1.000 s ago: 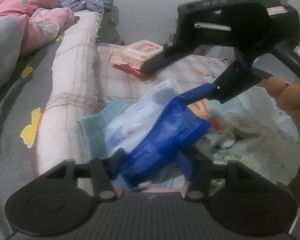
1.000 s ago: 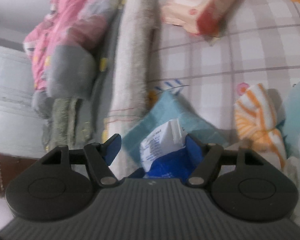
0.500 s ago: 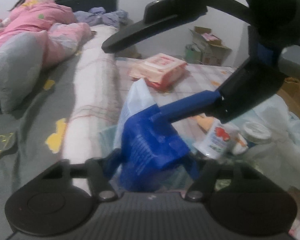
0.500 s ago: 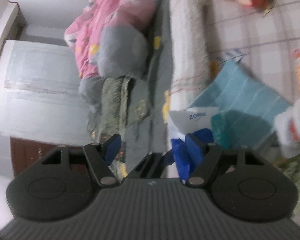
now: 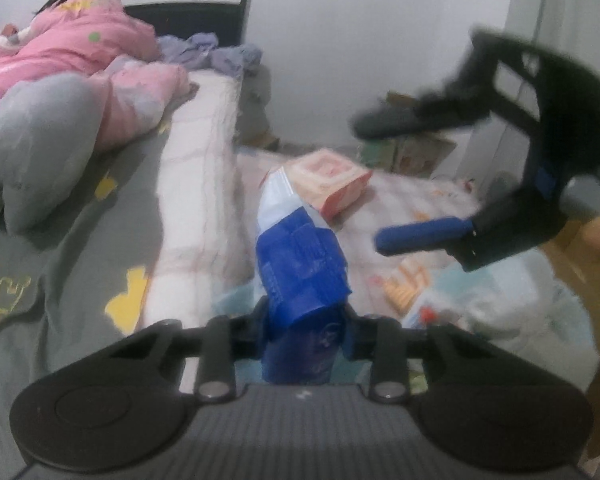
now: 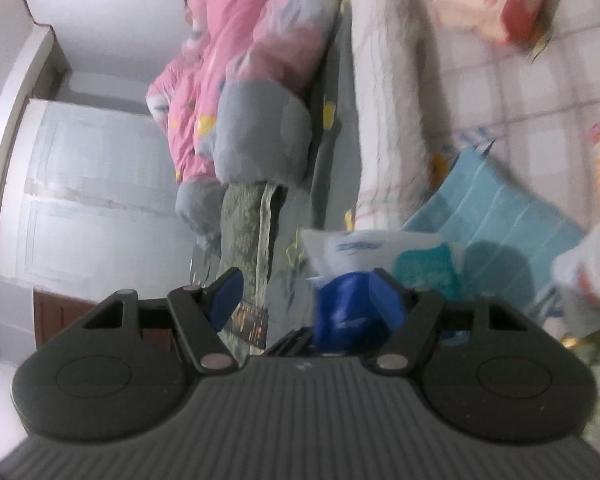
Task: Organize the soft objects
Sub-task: 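Lift the blue wet-wipes pack out of the pile with the right gripper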
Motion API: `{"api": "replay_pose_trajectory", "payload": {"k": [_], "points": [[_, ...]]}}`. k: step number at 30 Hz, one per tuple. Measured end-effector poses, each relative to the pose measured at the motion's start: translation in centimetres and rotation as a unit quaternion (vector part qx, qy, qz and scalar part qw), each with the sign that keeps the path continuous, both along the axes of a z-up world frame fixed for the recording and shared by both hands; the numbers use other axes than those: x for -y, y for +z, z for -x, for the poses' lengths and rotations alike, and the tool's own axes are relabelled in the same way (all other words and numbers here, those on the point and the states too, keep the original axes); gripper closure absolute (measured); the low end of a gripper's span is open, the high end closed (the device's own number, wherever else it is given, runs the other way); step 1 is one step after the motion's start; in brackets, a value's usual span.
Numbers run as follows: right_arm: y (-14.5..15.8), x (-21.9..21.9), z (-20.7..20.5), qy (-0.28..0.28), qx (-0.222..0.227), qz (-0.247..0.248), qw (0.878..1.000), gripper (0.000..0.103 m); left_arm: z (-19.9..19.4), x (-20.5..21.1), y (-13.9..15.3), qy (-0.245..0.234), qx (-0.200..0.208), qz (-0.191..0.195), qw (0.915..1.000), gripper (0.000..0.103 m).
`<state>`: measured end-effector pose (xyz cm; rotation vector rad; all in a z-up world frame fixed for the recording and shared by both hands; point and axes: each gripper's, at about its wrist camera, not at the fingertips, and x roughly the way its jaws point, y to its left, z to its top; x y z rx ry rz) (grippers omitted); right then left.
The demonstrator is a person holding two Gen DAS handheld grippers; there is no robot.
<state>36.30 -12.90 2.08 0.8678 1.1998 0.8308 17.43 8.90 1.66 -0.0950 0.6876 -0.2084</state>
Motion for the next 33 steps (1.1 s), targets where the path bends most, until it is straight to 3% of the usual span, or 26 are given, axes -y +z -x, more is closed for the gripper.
{"api": "replay_pose_trajectory", "payload": {"k": [5,8,14,18,22,24,26,29,33], "points": [[1.8,5.3,1.5,-0.059,0.037,0.016,0.997,0.033,1.0,0.8,2.4,-0.042,0.011,0.043,0.9981,0.069],[2.1,7.9,2.6,-0.083,0.045,0.014,0.995,0.033,1.6,1.7,3.1,-0.093,-0.008,0.084,0.9921,0.069],[0.2,11.0,5.9,-0.106,0.037,0.028,0.993,0.033,2.5,3.2,1.8,-0.167,-0.071,0.179,0.9669,0.069],[-2.2,12.0,8.0,-0.114,0.011,0.019,0.993,0.033,3.2,3.8,0.5,-0.208,-0.101,0.203,0.9515,0.069],[-3.3,12.3,9.9,-0.117,0.004,0.020,0.993,0.033,3.4,4.4,-2.7,-0.237,-0.170,0.232,0.9280,0.069],[-3.5,12.4,11.0,-0.113,0.008,0.027,0.993,0.033,3.3,4.9,-4.6,-0.240,-0.204,0.229,0.9211,0.069],[-3.2,12.2,12.0,-0.108,0.017,0.039,0.993,0.033,3.3,5.5,-6.1,-0.230,-0.229,0.199,0.9246,0.069],[-2.5,12.2,13.6,-0.100,0.040,0.061,0.992,0.033,3.4,6.2,-7.0,-0.201,-0.226,0.128,0.9445,0.066],[-1.0,12.6,16.0,-0.093,0.080,0.084,0.989,0.032,3.7,5.6,-6.5,-0.172,-0.213,0.106,0.9560,0.061]]}}
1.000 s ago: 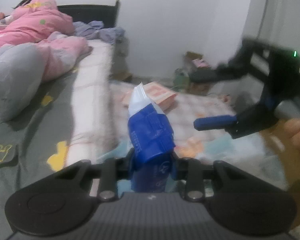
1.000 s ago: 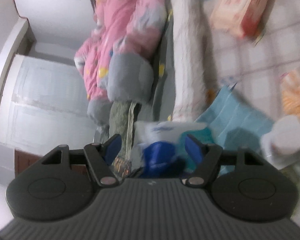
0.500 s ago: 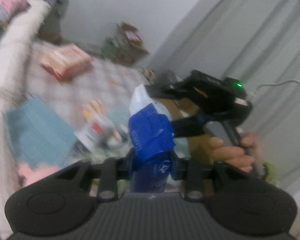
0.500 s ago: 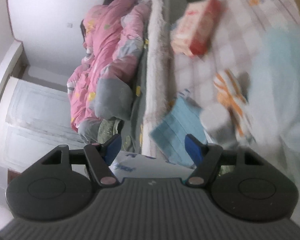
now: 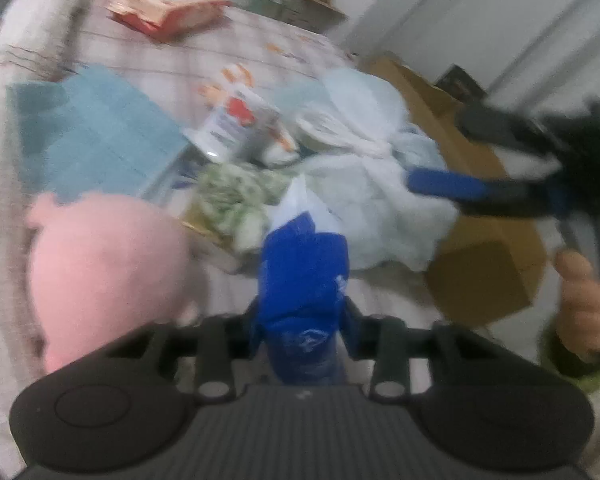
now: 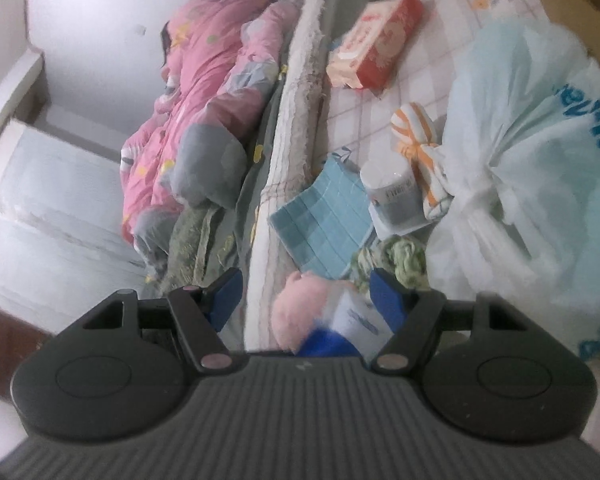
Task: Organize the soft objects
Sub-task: 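Lift the blue wet-wipes pack out of the pile with the right gripper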
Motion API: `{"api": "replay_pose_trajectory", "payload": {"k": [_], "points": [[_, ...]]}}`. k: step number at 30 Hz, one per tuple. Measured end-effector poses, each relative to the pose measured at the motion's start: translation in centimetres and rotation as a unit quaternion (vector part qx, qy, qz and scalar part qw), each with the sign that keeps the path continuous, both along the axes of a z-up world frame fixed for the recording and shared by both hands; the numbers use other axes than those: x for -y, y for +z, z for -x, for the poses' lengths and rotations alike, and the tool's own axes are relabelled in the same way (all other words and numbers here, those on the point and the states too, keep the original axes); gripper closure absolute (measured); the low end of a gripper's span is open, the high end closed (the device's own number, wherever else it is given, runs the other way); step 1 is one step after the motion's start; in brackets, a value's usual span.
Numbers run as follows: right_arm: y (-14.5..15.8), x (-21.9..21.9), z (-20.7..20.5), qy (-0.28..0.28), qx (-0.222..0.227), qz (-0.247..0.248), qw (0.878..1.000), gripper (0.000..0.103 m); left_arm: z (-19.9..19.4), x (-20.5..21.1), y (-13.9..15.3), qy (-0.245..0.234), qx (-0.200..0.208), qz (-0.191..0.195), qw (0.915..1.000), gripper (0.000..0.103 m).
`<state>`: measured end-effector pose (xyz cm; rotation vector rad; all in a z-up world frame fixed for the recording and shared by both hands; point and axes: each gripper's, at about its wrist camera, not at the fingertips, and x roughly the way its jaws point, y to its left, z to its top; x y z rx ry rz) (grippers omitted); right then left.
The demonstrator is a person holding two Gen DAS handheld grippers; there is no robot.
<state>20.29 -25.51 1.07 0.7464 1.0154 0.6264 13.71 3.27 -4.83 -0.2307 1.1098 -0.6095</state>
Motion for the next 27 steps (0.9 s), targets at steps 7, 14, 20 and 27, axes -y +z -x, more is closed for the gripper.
{"api": "replay_pose_trajectory", "payload": {"k": [7,14,20,27], "points": [[-0.2,0.4,3.6,0.012,0.019,0.023,0.999,0.032,2.4,-0.3,2.2,0.049,0.067,-0.061,0.9947,0.029],[-3.4,-1.2,4.4,0.023,0.010,0.067,0.997,0.032,7.0,-1.5,2.6,0.060,0.099,-0.079,0.9901,0.027],[-6.7,-3.9,3.5,0.040,-0.006,0.102,0.994,0.032,8.2,0.0,0.2,0.044,0.086,-0.068,0.9930,0.039],[-9.2,-5.1,4.4,0.077,-0.069,0.062,0.993,0.031,7.8,0.9,-2.0,0.042,0.068,-0.080,0.9936,0.039]]}}
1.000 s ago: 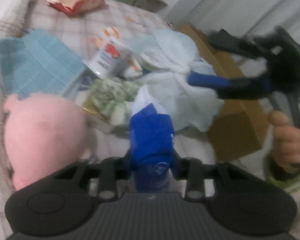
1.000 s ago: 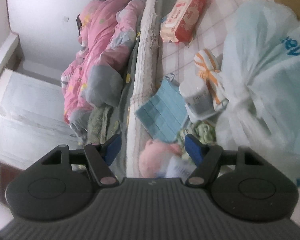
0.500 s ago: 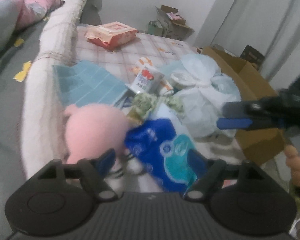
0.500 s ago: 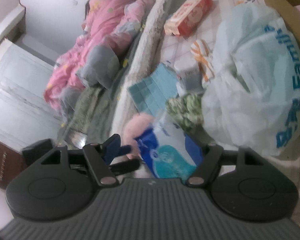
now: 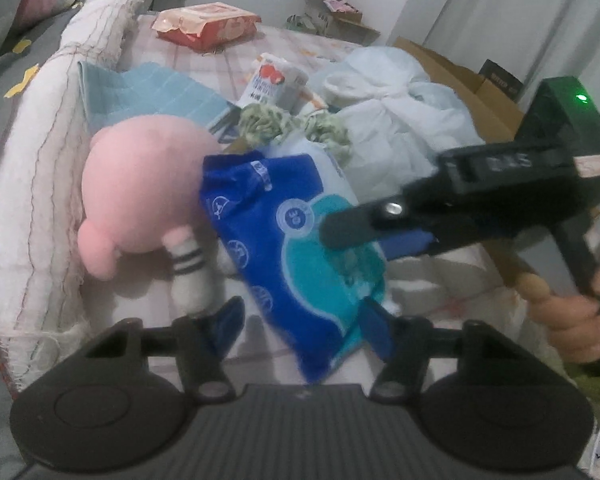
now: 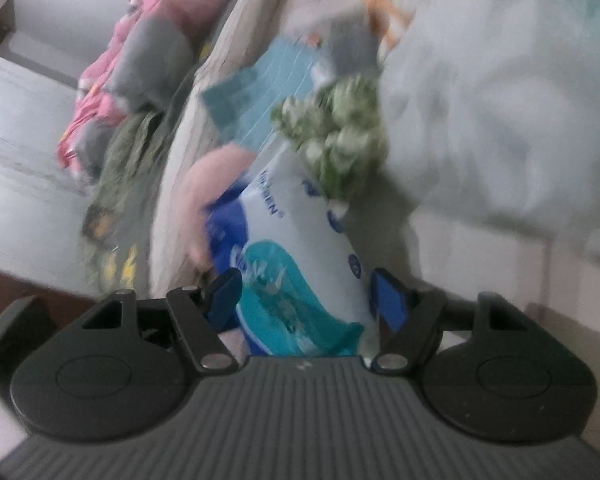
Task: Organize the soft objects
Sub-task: 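Lift the blue wet-wipes pack out of the pile with the right gripper, then carry the wet-wipes pack over the cardboard box, lower it in and release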
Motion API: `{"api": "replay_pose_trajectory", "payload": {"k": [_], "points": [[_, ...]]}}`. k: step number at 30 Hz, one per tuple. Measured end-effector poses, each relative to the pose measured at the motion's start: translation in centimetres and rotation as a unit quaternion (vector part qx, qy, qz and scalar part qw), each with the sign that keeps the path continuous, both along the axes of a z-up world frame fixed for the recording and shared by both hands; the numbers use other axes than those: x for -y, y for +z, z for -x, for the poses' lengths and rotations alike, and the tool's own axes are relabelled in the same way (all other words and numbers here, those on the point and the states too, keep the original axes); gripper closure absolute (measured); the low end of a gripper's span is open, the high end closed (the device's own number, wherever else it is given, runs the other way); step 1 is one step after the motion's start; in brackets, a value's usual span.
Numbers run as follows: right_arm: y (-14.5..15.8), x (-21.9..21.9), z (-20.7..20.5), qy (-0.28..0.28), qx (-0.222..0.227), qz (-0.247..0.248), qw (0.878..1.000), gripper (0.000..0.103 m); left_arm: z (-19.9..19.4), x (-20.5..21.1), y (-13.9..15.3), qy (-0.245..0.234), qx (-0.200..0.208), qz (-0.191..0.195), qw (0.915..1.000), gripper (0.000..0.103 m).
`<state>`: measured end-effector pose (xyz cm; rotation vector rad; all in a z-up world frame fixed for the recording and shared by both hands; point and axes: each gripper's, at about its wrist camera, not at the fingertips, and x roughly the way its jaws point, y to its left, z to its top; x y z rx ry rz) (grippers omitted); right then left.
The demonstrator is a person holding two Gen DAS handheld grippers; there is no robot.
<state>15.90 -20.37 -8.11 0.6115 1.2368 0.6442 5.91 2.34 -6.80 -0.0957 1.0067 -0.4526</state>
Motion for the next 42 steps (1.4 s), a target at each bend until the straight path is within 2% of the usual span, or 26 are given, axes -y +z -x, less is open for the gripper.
{"api": "replay_pose_trajectory", "payload": {"k": [5,8,12,16,22,24,30,34,38,42], "points": [[-0.1,0.2,0.2,-0.017,0.021,0.027,0.999,0.031,-0.4,-0.1,-0.5,-0.001,-0.006,0.005,1.0000,0.041],[-0.9,0.1,0.1,-0.014,0.008,0.008,1.000,0.033,-0.5,0.2,-0.4,-0.001,-0.003,0.005,1.0000,0.047],[-1.3,0.1,0.5,-0.017,0.001,-0.009,1.000,0.042,-0.2,0.6,0.2,0.002,0.002,-0.003,1.0000,0.053],[0.2,0.3,1.8,-0.015,0.019,-0.010,1.000,0.047,0.9,0.7,2.0,-0.003,0.015,-0.006,0.9999,0.054],[4.0,1.6,3.6,-0.019,0.046,-0.025,0.998,0.052,2.5,2.2,6.3,-0.006,0.070,-0.020,0.9973,0.054],[5.7,2.7,4.0,-0.030,0.067,-0.031,0.997,0.053,2.5,3.5,8.0,-0.015,0.093,-0.025,0.9952,0.054],[11.4,9.3,4.3,-0.084,0.125,-0.042,0.988,0.053,0.8,9.7,12.8,-0.070,0.156,-0.023,0.9850,0.054],[14.3,14.8,3.7,-0.131,0.144,-0.033,0.980,0.053,-1.6,15.1,14.7,-0.113,0.172,-0.005,0.9785,0.054],[15.6,21.5,2.8,-0.181,0.135,-0.022,0.974,0.053,-4.7,21.0,15.1,-0.153,0.155,0.021,0.9757,0.054],[14.9,27.3,1.2,-0.218,0.102,-0.013,0.971,0.052,-7.8,26.2,13.9,-0.180,0.119,0.032,0.9759,0.054]]}}
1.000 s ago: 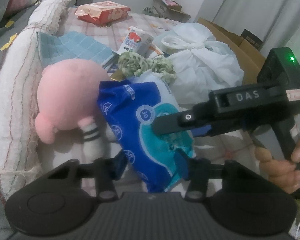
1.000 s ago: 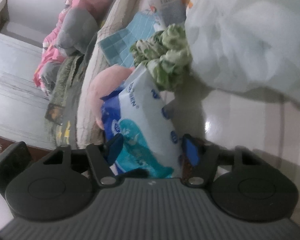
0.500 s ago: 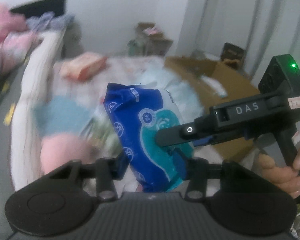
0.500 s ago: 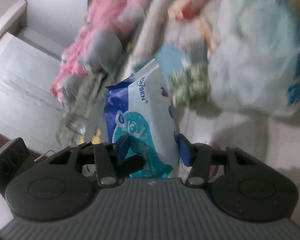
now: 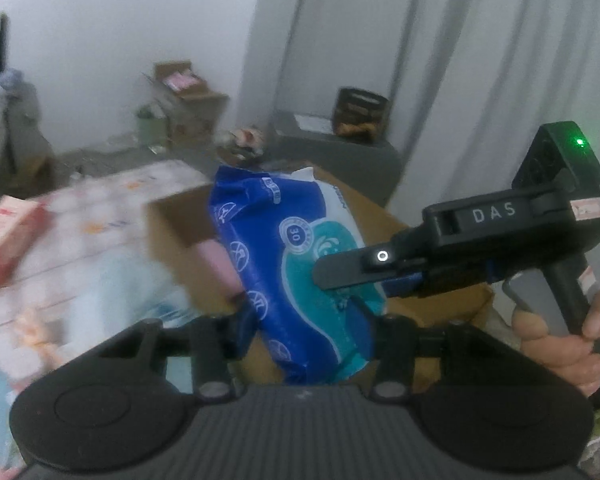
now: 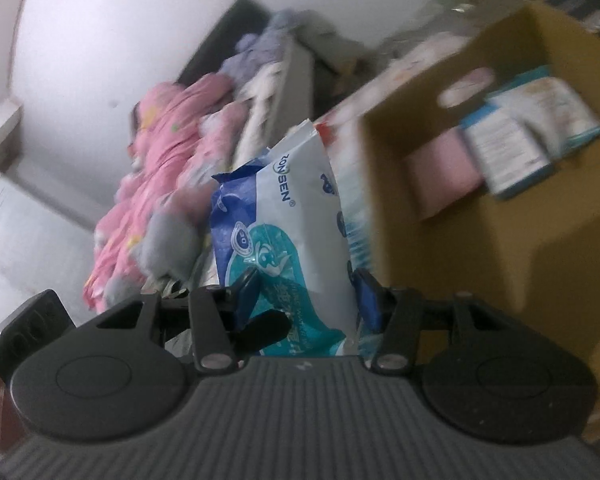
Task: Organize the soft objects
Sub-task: 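Carry the wet-wipes pack over the cardboard box, lower it in and release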
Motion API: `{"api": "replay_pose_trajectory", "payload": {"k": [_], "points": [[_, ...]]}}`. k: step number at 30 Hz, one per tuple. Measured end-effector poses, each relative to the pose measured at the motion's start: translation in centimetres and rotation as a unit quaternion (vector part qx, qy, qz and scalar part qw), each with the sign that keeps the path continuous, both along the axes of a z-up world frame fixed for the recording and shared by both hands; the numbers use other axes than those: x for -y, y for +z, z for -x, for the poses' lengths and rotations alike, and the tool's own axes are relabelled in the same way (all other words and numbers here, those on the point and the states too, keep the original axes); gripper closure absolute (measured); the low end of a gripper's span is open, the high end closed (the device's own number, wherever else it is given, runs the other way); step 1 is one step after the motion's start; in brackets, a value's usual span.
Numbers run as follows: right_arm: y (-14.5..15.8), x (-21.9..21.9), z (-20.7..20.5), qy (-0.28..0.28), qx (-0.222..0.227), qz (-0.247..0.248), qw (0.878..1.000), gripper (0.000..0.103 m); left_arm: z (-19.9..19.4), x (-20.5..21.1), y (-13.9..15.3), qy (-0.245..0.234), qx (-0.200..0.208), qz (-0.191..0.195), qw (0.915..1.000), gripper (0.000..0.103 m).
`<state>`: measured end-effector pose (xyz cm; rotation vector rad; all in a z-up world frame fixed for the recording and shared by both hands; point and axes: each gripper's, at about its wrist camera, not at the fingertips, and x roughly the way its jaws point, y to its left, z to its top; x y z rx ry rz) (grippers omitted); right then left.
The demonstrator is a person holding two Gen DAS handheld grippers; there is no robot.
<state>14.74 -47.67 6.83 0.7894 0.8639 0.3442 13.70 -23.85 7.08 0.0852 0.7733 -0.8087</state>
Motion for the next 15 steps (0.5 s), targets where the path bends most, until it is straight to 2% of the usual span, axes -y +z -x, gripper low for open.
{"api": "replay_pose_trajectory", "payload": {"k": [4,7,11,13,15], "points": [[-2.5,4.4,-2.3,-0.019,-0.041,-0.009,0.999,0.052,-2.2,3.2,-2.2,-0.014,-0.032,-0.016,0.9993,0.053],[-5.0,6.0,-4.3,-0.023,-0.066,-0.016,0.997,0.052,-3.5,4.2,-3.8,-0.008,-0.051,-0.041,0.9979,0.047],[-9.9,5.8,-6.7,-0.022,-0.119,-0.007,0.993,0.052,-4.0,3.5,-4.9,0.010,-0.042,-0.057,0.9974,0.041],[-12.6,5.8,-7.7,-0.023,-0.158,0.002,0.987,0.052,-4.3,2.6,-4.8,0.014,-0.043,-0.056,0.9974,0.041],[-13.9,5.6,-8.3,-0.029,-0.180,0.025,0.983,0.053,-4.4,1.3,-4.2,0.022,-0.038,-0.052,0.9977,0.040]]}}
